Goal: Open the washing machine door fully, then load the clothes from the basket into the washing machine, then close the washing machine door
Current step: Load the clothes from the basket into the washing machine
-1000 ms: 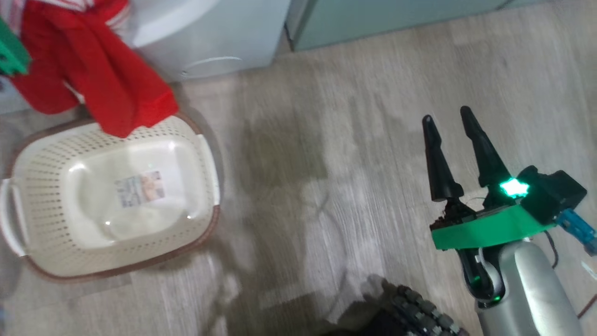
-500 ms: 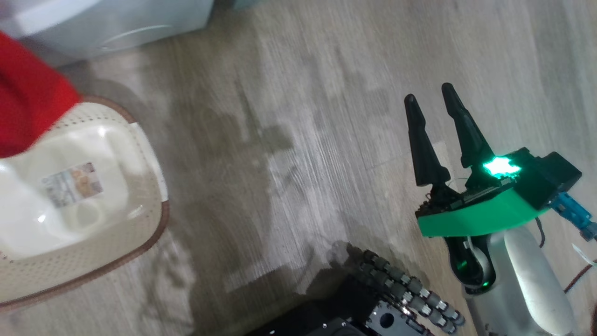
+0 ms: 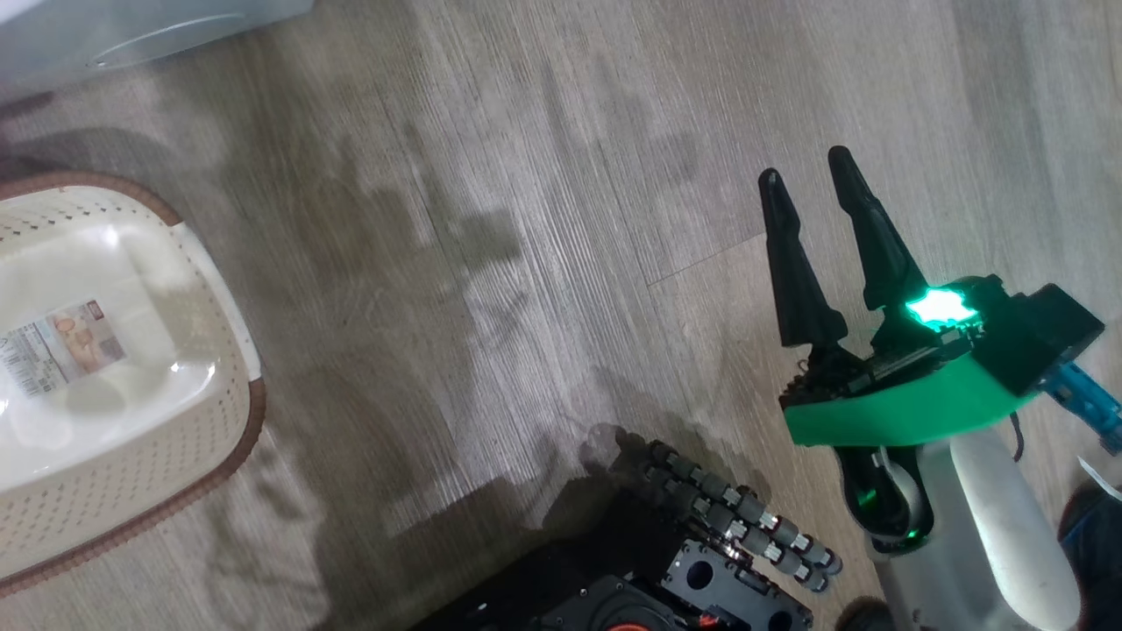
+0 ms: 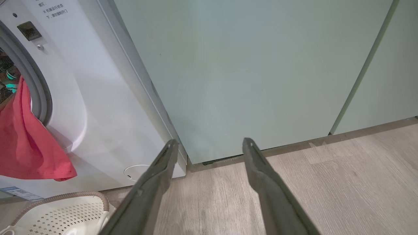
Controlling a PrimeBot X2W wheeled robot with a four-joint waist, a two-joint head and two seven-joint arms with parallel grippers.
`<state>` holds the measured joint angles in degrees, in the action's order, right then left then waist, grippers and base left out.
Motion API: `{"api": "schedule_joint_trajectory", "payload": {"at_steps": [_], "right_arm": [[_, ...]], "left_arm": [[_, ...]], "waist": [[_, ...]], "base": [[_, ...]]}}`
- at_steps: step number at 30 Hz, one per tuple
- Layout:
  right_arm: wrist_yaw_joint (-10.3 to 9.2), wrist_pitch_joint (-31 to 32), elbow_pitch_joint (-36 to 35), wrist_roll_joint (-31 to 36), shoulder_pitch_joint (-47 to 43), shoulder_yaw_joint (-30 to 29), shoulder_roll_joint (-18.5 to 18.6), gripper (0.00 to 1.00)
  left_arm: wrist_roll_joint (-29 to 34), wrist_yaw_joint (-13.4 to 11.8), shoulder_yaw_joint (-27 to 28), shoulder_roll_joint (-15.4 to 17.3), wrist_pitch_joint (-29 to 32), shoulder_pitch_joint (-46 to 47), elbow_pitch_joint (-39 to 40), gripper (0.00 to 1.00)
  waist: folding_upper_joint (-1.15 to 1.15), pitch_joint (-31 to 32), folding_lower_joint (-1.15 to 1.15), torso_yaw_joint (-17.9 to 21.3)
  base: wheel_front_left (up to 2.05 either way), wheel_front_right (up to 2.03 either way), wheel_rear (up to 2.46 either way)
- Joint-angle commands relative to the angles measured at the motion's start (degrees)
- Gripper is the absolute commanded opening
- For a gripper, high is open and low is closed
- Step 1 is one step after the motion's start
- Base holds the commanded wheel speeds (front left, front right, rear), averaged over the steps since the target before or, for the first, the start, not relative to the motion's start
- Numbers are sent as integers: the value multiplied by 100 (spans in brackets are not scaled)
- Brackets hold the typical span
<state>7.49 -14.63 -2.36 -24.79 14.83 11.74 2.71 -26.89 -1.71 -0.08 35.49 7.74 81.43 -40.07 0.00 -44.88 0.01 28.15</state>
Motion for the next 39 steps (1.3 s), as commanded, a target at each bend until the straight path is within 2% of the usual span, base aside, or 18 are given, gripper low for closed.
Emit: {"api": "schedule_joint_trajectory", "payload": {"at_steps": [1,3,7,11,12,13,19,23,27,31,39], "right_arm": [[0,-36,-186,-45,-55,100,17,100],[0,-37,-193,-43,-39,112,17,100],[0,-37,-188,-39,-17,109,17,100],[0,-37,-171,4,12,111,17,100],[0,-37,-165,16,19,109,17,100],[0,-37,-156,28,23,103,17,100],[0,-37,-99,90,8,47,17,100],[0,-37,-47,188,-41,-53,17,100],[0,-37,-13,304,-93,-141,17,100],[0,-37,32,437,-143,-230,17,100],[0,-37,149,635,-193,-340,17,100]], "left_arm": [[117,37,43,357,-267,113,147,0],[222,149,-49,424,-521,8,-7,0],[181,449,-164,407,-649,-245,-446,0],[221,436,-214,382,-888,-332,-721,2],[235,441,-238,363,-944,-336,-771,91],[264,452,-272,354,-1024,-332,-799,100],[355,497,-418,249,-1396,-421,-973,100],[314,489,-438,14,-1922,-773,-1018,100],[237,419,-348,-214,-2192,-1273,-797,100],[194,325,-184,-465,-2266,-1874,-185,100],[426,56,342,-1090,-2272,-3567,2067,100]], "waist": [[0,-28,-1,-14],[0,-47,-1,-32],[0,-38,-1,-96],[0,-6,-1,-167],[0,15,-1,-187],[0,36,-1,-205],[0,255,-1,-333],[0,566,-1,-556],[0,841,-1,-772],[0,1065,-1,-1007],[0,1408,-1,-1409]], "base": [[0,0,0],[0,0,0],[0,0,0],[0,0,0],[0,0,0],[0,0,0],[0,0,0],[0,0,0],[0,0,0],[0,0,0],[0,0,0]]}}
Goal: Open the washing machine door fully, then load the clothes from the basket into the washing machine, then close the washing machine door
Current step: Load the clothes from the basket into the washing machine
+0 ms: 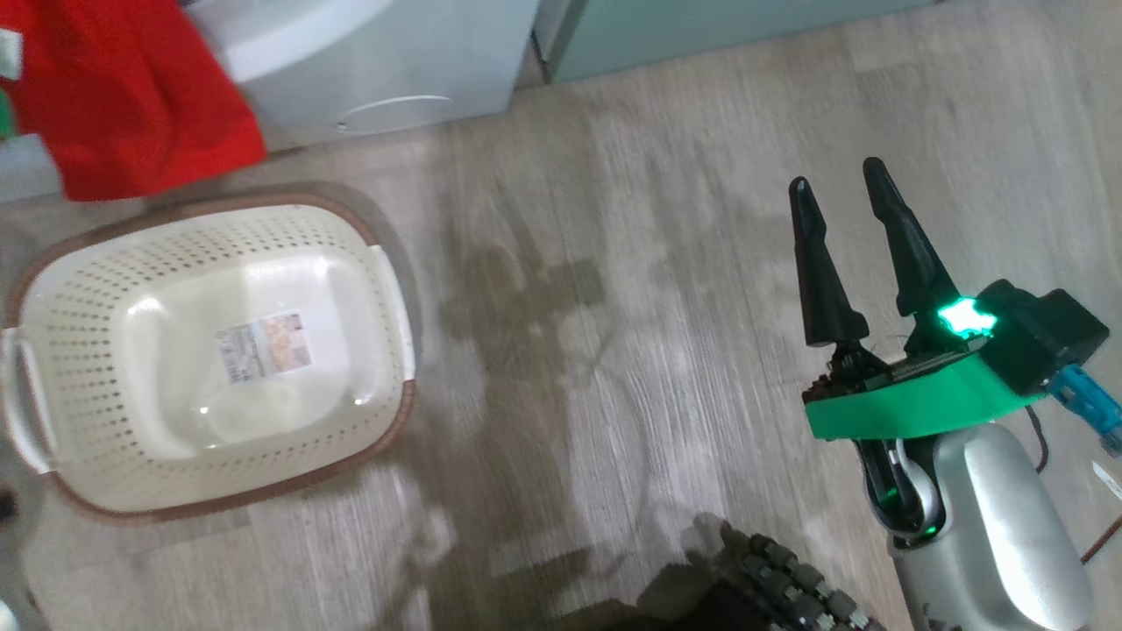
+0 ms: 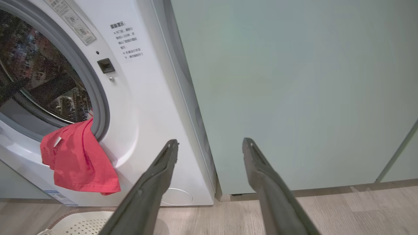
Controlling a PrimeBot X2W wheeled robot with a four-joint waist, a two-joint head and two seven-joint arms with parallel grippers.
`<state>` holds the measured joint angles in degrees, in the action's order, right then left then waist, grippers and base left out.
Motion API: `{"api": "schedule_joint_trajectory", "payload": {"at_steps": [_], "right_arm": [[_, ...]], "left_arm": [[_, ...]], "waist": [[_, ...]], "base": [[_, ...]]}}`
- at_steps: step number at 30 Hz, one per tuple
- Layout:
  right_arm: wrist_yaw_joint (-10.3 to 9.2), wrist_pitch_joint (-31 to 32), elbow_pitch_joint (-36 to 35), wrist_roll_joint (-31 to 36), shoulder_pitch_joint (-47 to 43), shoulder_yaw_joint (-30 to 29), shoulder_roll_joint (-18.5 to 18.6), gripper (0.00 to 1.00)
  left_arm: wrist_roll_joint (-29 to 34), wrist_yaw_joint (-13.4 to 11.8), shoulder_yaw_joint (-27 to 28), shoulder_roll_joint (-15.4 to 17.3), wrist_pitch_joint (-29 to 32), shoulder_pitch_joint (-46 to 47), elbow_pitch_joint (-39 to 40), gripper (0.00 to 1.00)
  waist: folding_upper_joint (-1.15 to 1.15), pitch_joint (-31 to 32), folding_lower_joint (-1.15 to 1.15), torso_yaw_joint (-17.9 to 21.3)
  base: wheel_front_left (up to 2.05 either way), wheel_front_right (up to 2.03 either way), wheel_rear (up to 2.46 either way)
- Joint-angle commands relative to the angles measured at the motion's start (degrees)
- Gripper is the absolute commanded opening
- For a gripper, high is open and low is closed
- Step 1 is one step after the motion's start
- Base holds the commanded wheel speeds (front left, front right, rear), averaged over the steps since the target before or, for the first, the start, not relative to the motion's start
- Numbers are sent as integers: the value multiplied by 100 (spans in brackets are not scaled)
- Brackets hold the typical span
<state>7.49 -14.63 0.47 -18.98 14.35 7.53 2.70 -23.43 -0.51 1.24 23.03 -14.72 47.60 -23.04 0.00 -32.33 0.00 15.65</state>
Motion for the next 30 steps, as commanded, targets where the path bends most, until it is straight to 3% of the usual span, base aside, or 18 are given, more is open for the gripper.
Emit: {"api": "schedule_joint_trajectory", "payload": {"at_steps": [1,12,30], "right_arm": [[0,-37,-118,75,-148,70,18,100],[0,106,-59,253,-187,-100,18,100],[0,286,61,407,-243,-165,18,100]], "left_arm": [[122,-96,248,70,-27,-404,600,100],[471,-313,357,-695,-28,-2292,2123,100],[494,-463,11,-1123,118,-3735,2196,100]], "waist": [[0,191,0,-203],[0,560,0,-545],[0,881,0,-813]], "base": [[0,0,0],[0,0,0],[0,0,0]]}}
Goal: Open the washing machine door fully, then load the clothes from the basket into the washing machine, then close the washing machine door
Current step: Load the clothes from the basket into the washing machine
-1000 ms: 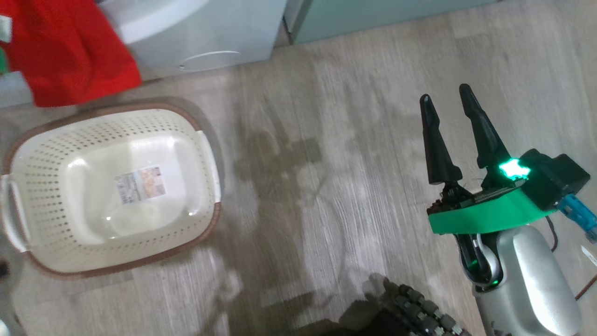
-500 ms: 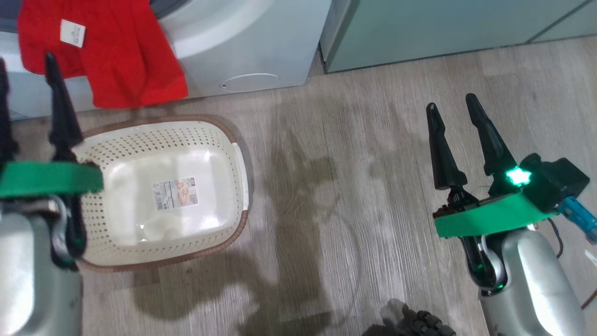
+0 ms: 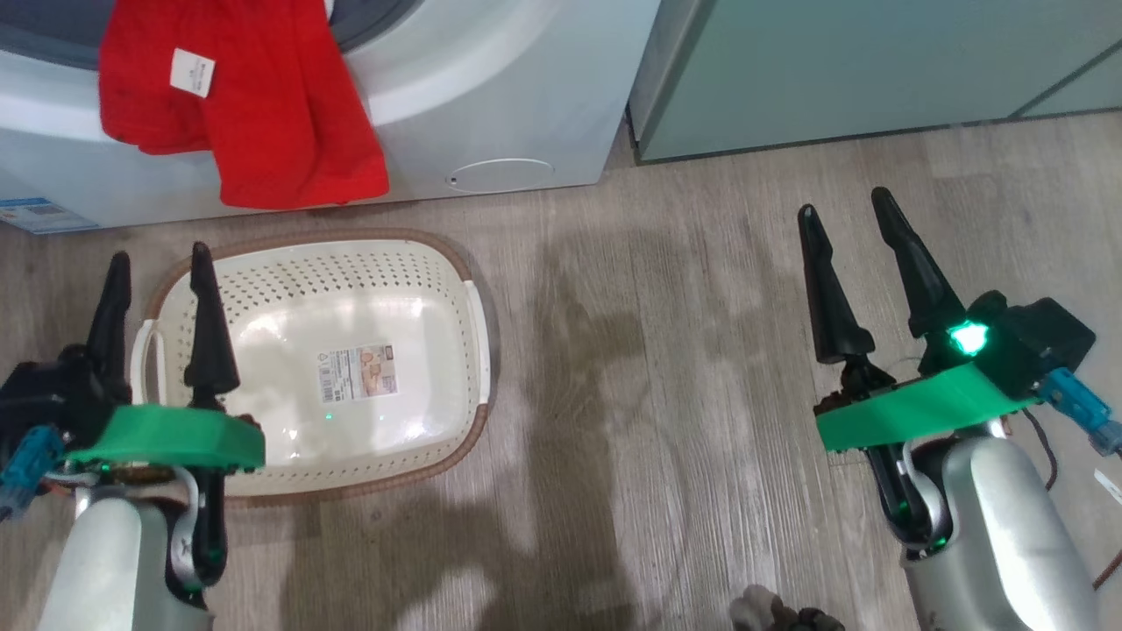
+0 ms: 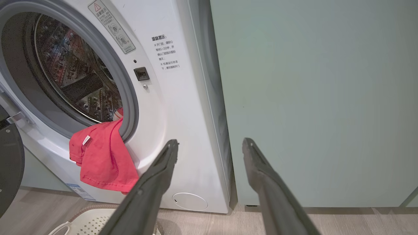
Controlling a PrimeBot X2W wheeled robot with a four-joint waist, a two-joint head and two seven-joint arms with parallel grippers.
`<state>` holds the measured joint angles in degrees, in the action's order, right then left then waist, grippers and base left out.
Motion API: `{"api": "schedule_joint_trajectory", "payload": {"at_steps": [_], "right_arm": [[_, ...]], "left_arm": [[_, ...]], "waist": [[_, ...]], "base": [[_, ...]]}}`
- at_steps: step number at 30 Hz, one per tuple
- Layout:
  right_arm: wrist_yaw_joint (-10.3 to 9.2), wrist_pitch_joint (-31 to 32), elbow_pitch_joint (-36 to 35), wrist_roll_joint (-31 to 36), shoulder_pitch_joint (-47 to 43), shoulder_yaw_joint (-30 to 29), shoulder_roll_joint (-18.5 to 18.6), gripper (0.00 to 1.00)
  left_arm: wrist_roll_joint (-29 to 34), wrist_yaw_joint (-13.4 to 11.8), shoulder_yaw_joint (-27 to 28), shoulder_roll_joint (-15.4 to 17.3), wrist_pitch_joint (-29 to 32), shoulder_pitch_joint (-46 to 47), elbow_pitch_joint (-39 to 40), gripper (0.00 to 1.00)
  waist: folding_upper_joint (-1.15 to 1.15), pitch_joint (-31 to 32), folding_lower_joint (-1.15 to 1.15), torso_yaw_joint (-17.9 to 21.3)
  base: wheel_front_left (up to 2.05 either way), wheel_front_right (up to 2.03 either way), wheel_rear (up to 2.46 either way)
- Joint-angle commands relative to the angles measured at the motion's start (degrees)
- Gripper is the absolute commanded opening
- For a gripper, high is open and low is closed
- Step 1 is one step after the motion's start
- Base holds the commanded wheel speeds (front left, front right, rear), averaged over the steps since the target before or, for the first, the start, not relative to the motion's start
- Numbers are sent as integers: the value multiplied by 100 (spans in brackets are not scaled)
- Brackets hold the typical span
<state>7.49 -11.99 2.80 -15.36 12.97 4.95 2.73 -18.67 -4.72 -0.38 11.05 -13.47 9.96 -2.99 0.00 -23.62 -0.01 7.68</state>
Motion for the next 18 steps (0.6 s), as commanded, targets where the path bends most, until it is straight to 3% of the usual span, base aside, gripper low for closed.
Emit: {"api": "schedule_joint_trajectory", "payload": {"at_steps": [1,18], "right_arm": [[0,32,-171,52,-110,88,15,100],[0,122,-248,61,-150,90,15,100]], "left_arm": [[13,-41,156,67,3,7,206,100],[-37,-100,128,84,-11,-25,176,100]], "waist": [[0,23,1,-33],[0,117,1,-120]], "base": [[0,0,0],[0,0,0]]}}
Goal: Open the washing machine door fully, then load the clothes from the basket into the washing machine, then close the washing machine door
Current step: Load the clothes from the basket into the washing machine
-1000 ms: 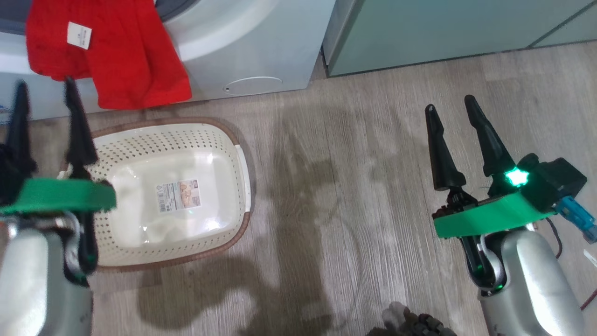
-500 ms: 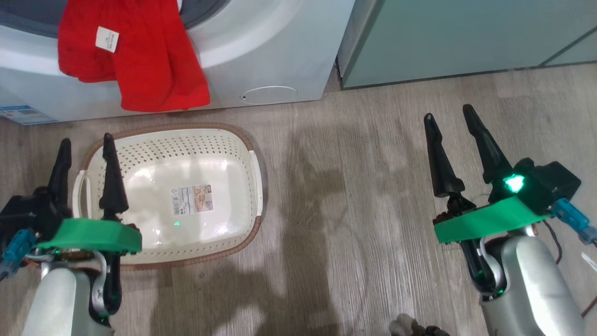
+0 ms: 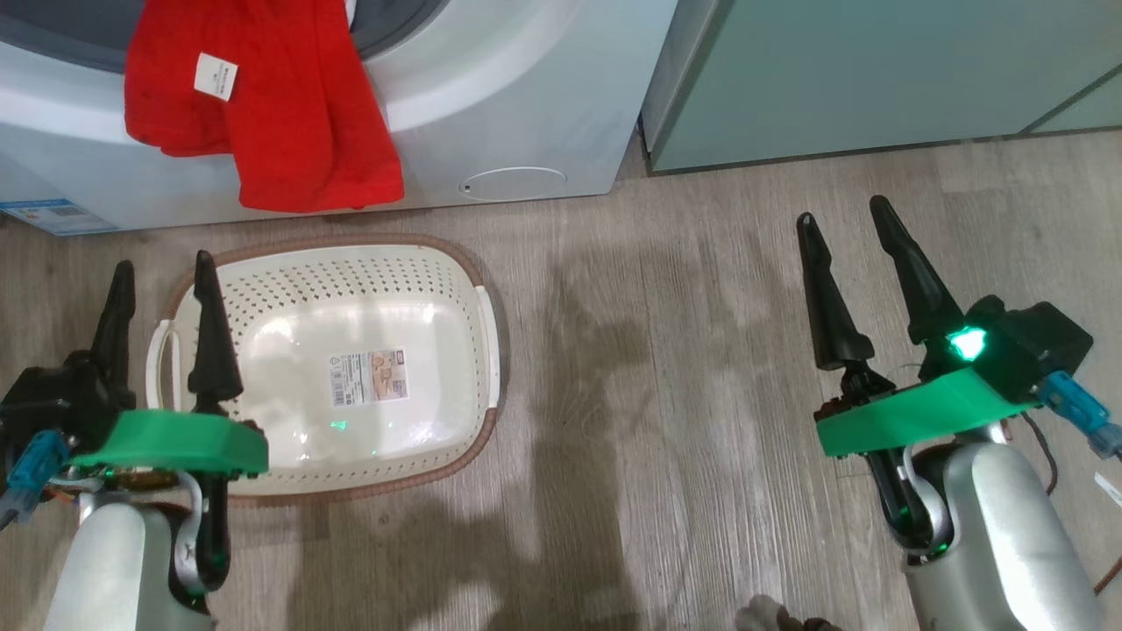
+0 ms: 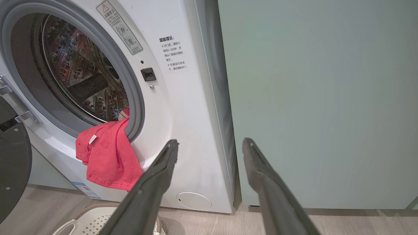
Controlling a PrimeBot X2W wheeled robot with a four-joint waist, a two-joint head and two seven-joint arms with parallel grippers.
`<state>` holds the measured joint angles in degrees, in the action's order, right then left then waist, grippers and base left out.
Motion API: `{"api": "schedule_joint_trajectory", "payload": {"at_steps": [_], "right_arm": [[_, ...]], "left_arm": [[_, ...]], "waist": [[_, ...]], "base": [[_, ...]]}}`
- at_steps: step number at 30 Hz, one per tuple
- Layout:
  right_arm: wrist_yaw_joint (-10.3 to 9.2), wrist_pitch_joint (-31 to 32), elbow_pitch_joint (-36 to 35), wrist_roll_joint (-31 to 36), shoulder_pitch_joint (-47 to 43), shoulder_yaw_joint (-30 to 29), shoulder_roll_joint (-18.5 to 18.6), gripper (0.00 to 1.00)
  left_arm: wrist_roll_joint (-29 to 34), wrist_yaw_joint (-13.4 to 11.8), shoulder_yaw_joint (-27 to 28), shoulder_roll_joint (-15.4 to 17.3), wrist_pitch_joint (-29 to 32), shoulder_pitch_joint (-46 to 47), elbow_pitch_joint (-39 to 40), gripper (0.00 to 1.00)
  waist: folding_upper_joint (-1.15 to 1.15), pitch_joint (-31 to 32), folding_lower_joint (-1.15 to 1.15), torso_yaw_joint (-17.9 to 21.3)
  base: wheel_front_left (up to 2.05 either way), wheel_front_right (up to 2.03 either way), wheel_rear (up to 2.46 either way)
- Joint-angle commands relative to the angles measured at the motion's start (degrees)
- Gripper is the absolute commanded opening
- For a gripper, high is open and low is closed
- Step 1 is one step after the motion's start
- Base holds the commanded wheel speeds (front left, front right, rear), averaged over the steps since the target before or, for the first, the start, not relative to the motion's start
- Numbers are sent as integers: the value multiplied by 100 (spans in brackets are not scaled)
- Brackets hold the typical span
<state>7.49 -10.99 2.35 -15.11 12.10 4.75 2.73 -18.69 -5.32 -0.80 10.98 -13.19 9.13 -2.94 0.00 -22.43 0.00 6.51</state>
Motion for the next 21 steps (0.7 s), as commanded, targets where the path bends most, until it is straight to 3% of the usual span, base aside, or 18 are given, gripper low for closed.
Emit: {"api": "schedule_joint_trajectory", "payload": {"at_steps": [1,8,14,21], "right_arm": [[0,23,-210,34,-62,111,15,100],[0,11,-298,0,-4,162,15,100],[0,-27,-380,-39,95,282,15,100],[0,-178,-290,-235,232,557,15,100]], "left_arm": [[-35,-45,166,93,-39,74,167,100],[-49,11,103,198,96,472,95,100],[-129,210,-61,374,647,1126,-351,100],[-421,499,-57,647,1349,2231,-1704,100]], "waist": [[0,-8,0,-6],[0,-161,0,1],[0,-393,0,124],[0,-776,0,491]], "base": [[0,0,0],[0,0,0],[0,0,0],[0,0,0]]}}
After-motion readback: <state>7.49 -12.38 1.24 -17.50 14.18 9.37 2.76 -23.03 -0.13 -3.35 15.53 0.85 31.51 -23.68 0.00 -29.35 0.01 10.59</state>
